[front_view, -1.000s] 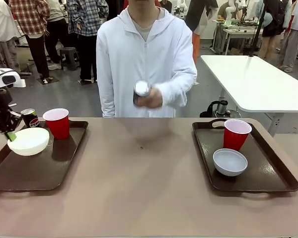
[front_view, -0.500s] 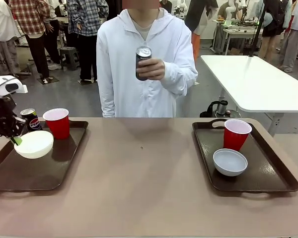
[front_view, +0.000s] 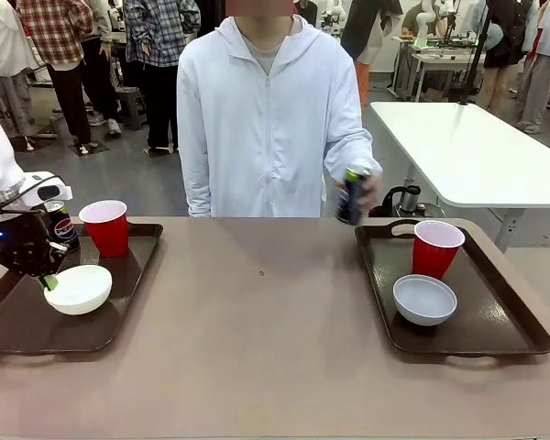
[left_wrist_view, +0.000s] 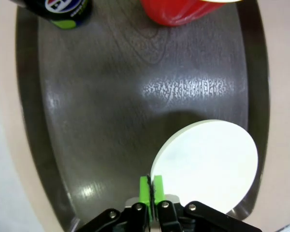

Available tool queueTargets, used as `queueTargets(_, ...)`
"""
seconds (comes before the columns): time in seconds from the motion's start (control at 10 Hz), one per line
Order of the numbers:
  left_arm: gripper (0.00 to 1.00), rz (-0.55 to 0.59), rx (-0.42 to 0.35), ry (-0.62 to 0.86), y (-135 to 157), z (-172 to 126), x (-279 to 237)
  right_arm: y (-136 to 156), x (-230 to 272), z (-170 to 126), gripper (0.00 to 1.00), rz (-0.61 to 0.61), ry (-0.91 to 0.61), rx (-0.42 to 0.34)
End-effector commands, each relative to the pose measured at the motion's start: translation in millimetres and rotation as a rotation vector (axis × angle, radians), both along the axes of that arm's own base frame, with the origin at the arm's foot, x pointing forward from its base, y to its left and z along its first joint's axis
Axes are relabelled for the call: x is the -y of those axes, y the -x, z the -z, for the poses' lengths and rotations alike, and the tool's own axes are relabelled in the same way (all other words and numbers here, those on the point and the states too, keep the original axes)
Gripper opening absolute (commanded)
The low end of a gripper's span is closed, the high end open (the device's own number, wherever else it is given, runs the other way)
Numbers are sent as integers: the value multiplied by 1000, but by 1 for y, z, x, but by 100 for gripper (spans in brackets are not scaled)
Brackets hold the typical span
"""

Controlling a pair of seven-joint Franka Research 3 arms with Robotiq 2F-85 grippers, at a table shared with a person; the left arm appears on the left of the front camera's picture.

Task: Prepare tableware on both trays.
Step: Pick up a Picnic Bowl from the table and place it on a Handle tray.

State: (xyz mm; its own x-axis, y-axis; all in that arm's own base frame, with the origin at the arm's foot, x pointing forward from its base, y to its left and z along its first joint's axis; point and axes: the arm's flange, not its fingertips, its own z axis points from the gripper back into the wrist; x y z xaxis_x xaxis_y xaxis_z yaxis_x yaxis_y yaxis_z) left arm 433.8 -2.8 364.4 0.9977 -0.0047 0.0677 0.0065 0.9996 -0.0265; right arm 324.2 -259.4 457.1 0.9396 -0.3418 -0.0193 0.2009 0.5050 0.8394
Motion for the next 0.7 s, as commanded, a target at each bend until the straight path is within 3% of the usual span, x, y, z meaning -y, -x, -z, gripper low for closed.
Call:
queueTargets(0.0,62,-20,11,-4,-2,0,2,3,1,-1,100,-9,11,-11)
queueTargets(0.1,92,-24,7,-1,-1,-1,3,3,1,-1,100,-9,11,-11)
queueTargets(0.2,100,-20,4,5,1,-3,3,3,1,-1,100,-9,11,-11)
queueTargets(0.4,100,-9,-1,22,6,-20,2,3,1,-1,100,-9,11,-11)
queueTargets(0.5,54,-4,-2,53,10,-32,3,3,1,-1,100,-9,11,-11)
queueTargets(0.6,63,18,-8,75,15,-44,4,3,1,-1,100,-9,11,-11)
